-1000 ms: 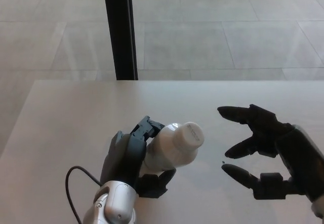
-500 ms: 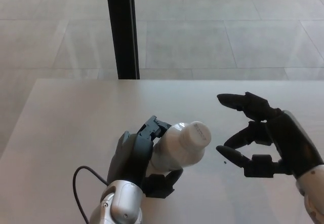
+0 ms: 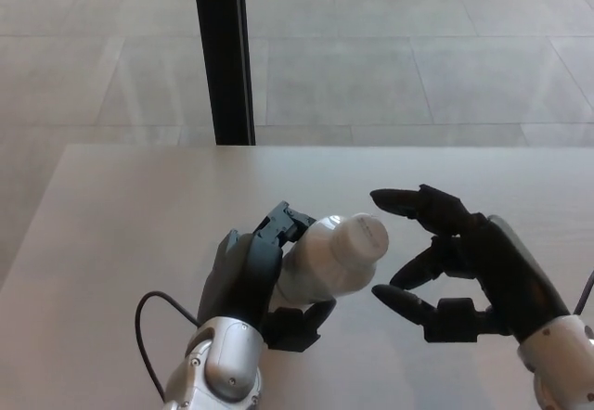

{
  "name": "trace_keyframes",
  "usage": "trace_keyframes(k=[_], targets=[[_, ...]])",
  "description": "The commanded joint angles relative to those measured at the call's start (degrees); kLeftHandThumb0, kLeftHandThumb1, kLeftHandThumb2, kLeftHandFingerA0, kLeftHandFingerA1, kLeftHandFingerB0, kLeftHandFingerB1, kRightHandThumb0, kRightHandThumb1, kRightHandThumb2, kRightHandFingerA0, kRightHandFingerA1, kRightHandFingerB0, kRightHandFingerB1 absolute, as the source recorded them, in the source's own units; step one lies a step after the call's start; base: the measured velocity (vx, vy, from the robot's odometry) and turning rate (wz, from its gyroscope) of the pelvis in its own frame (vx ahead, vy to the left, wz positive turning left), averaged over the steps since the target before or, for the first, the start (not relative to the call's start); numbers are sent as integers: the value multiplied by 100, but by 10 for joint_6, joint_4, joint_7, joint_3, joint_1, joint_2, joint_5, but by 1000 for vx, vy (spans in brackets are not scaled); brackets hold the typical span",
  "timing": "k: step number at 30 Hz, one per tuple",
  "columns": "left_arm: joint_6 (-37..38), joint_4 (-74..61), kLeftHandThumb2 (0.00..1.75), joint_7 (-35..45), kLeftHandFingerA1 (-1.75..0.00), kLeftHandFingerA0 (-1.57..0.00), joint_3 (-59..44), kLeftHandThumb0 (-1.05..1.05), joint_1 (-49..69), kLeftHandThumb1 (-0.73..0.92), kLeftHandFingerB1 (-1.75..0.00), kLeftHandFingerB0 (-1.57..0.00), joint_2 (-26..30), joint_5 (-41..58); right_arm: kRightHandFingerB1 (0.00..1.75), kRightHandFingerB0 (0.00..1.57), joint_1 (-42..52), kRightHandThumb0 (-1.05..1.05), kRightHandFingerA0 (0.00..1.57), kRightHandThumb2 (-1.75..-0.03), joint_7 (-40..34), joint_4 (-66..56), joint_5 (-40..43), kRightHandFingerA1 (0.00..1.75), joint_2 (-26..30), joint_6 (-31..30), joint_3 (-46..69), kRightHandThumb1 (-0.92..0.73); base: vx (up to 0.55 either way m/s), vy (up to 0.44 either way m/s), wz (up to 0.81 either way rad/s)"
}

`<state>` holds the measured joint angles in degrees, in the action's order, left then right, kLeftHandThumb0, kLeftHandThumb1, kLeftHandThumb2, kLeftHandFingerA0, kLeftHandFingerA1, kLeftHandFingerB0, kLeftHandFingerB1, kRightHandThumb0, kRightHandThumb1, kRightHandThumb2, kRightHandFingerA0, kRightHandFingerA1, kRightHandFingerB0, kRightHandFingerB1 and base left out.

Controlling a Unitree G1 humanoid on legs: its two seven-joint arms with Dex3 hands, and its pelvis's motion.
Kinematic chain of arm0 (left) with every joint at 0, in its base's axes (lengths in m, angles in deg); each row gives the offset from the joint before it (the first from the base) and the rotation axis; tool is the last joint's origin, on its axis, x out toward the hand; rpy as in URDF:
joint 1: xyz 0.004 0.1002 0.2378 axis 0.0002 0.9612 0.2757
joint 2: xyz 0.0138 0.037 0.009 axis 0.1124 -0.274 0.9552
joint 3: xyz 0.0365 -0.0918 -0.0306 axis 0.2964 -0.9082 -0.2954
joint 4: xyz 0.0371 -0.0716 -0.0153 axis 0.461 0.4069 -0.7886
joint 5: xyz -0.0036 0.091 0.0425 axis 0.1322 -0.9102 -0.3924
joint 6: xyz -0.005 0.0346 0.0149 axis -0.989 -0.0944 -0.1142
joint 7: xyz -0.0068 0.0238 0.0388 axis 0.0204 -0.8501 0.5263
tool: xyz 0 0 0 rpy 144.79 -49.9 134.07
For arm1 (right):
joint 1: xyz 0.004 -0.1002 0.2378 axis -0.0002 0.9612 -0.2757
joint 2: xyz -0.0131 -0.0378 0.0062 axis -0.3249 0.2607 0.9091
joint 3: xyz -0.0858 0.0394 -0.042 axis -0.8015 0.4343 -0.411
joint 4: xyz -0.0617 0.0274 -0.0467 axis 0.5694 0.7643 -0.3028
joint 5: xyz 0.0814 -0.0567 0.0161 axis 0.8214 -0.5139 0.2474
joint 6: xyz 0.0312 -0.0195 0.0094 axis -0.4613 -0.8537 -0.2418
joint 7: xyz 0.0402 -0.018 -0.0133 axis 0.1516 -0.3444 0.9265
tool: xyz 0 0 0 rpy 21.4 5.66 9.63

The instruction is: The robot uses its left hand to to lift the bottle kept on the middle of the desk and tilts it towards its right hand. It then uses its right hand to rotate its cap to open it and places the bottle and cap back on the desk

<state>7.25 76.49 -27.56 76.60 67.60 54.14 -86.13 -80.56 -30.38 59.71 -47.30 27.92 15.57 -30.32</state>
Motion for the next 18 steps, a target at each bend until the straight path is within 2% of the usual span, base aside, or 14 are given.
trace_keyframes(k=[1,2,5,6,7,8,9,10,11,13,16,17,18], targets=[[-6,4,119,9,-165,-110,-8,25,0,70,-139,-91,2,-9,38,37,9,-64,74,-58,5,-34,-22,81,-1,4,-6,-58,0,0,0],[-1,7,101,7,-156,-114,-9,21,1,72,-128,-89,1,-10,38,37,9,-64,74,-58,6,-40,-24,83,-2,1,-7,-58,0,0,0],[23,19,99,-8,-157,-117,-8,22,3,72,-128,-90,-1,-14,37,36,7,-61,74,-58,8,-52,-27,82,-3,7,-9,-58,0,0,0],[26,21,97,-8,-158,-117,-8,21,3,72,-129,-90,-1,-14,49,29,6,-63,74,-83,8,-52,-27,83,-4,6,-9,-45,0,0,0],[29,23,97,-9,-158,-117,-7,21,3,72,-129,-90,-1,-15,49,29,5,-63,74,-83,8,-53,-26,83,-6,5,-9,-45,0,0,0],[19,21,84,-11,-175,-88,-6,19,1,79,-139,-73,-4,-18,38,36,3,-60,76,-58,8,-54,-27,82,-7,2,-9,-58,0,0,0],[7,14,87,-4,-175,-86,-7,19,2,77,-149,-69,-7,-15,37,36,2,-60,75,-58,8,-56,-30,83,-8,0,-9,-58,0,0,0],[0,12,94,1,-163,-111,-7,22,2,77,-135,-88,-9,-13,37,36,-2,-58,76,-58,8,-54,-28,83,-9,3,-6,-57,0,0,0],[0,12,94,2,-163,-111,-8,22,2,77,-135,-88,-10,-13,37,36,-2,-58,76,-58,8,-54,-28,83,-10,3,-5,-57,0,0,0],[-1,14,110,1,-168,-104,-7,28,4,74,-139,-85,-9,-15,38,36,-5,-60,77,-58,7,-52,-32,82,-11,2,-5,-58,0,0,0],[3,14,123,-1,-171,-106,-4,26,10,69,-141,-87,-9,-19,37,36,-5,-58,79,-58,4,-43,-34,82,-11,7,-1,-57,0,0,0],[4,15,123,-1,-171,-106,-5,26,10,69,-141,-87,-9,-18,37,36,-5,-58,79,-58,6,-41,-37,82,-9,6,-1,-57,0,0,0],[-4,14,115,2,-168,-105,-5,25,7,74,-138,-85,-9,-20,37,35,-4,-60,77,-58,8,-39,-45,83,-3,4,-2,-57,0,0,0]])
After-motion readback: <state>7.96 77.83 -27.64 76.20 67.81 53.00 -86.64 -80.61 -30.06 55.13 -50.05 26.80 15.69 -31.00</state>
